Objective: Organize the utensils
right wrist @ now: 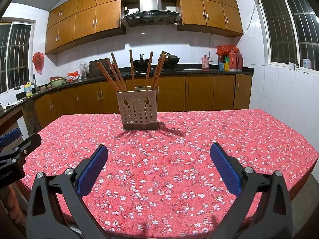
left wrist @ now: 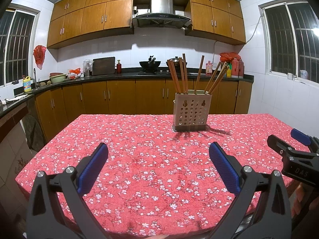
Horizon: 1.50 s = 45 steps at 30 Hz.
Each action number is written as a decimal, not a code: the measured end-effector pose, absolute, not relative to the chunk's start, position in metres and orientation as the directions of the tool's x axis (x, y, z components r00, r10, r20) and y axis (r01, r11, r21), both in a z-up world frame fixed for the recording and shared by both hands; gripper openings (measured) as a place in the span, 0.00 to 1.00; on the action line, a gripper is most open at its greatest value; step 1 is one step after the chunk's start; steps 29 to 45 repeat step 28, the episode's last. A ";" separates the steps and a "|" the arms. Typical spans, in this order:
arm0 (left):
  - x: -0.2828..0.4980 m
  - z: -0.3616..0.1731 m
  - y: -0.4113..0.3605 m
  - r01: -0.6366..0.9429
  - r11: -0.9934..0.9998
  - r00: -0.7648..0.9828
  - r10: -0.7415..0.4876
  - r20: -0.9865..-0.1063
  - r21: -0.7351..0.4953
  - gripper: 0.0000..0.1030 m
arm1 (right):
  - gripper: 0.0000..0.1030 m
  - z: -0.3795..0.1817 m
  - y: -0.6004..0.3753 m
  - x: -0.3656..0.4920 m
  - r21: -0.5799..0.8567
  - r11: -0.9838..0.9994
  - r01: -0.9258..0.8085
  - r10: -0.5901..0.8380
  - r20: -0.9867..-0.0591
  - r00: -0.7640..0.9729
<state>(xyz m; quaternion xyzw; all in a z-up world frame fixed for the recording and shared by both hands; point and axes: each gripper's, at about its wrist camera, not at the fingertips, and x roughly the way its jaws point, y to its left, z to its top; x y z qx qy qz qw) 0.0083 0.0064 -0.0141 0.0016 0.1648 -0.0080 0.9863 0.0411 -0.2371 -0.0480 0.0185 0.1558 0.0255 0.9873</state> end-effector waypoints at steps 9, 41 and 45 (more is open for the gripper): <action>0.009 -0.017 0.005 0.013 1.000 0.946 -0.014 -0.325 -0.005 0.96 | 0.98 -0.048 -0.237 0.041 0.045 0.998 -0.044 0.056 -0.308 0.950; 0.008 -0.016 0.004 0.013 1.000 0.944 -0.015 -0.328 -0.008 0.96 | 0.98 -0.049 -0.237 0.040 0.047 0.998 -0.045 0.057 -0.309 0.950; 0.008 -0.016 0.004 0.013 1.000 0.944 -0.015 -0.328 -0.008 0.96 | 0.98 -0.049 -0.237 0.040 0.047 0.998 -0.045 0.057 -0.309 0.950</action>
